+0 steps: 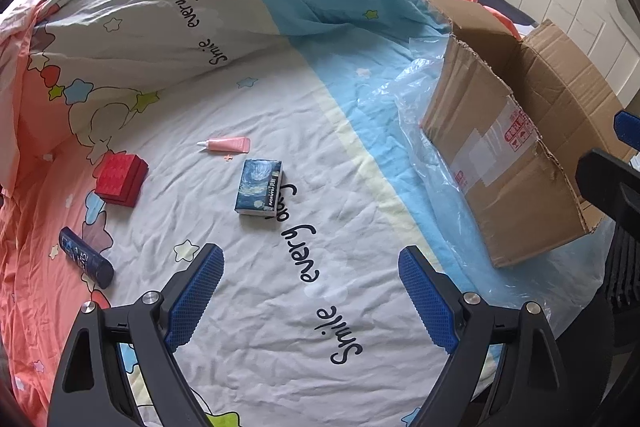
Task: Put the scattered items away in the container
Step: 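Withdraw both grippers from the box back toward the remaining items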
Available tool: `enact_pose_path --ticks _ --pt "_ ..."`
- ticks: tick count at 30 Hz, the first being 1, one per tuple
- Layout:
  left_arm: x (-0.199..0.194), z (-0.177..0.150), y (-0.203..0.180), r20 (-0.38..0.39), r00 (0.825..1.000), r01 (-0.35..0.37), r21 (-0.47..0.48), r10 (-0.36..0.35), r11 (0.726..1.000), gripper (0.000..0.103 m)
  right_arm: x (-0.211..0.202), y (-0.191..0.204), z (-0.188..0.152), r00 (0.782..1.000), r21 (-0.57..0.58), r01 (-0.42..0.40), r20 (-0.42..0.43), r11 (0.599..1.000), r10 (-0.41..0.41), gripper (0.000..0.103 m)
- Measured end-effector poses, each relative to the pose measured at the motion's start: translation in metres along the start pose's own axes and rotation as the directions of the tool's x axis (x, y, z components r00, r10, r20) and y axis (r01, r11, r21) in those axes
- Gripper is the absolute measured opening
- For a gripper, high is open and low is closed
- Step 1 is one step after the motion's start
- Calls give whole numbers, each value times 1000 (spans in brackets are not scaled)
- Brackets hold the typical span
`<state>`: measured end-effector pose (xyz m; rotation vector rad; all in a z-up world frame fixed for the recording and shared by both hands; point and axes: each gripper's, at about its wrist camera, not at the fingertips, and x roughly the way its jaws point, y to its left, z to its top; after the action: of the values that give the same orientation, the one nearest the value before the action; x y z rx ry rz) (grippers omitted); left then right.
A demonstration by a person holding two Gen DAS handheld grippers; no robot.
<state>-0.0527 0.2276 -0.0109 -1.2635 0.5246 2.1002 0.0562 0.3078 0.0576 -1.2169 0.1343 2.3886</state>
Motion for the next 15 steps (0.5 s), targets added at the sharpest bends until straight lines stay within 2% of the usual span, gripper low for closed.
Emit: enact_pose_path --ticks 3,8,13,15 --pt "5 -1 5 -7 1000 -2 -4 2 1000 92 6 8 7 1000 -36 -17 4 999 17 77" --pt "14 -1 15 -15 1000 -4 -14 4 1000 92 19 20 19 994 -148 -99 20 984 103 77" --pt "24 0 22 -21 1000 -11 -26 10 1000 92 36 39 25 987 -327 -141 23 934 158 77" --pt "29 0 24 -24 1000 -14 -30 13 999 92 46 43 29 980 -375 -183 6 909 200 77"
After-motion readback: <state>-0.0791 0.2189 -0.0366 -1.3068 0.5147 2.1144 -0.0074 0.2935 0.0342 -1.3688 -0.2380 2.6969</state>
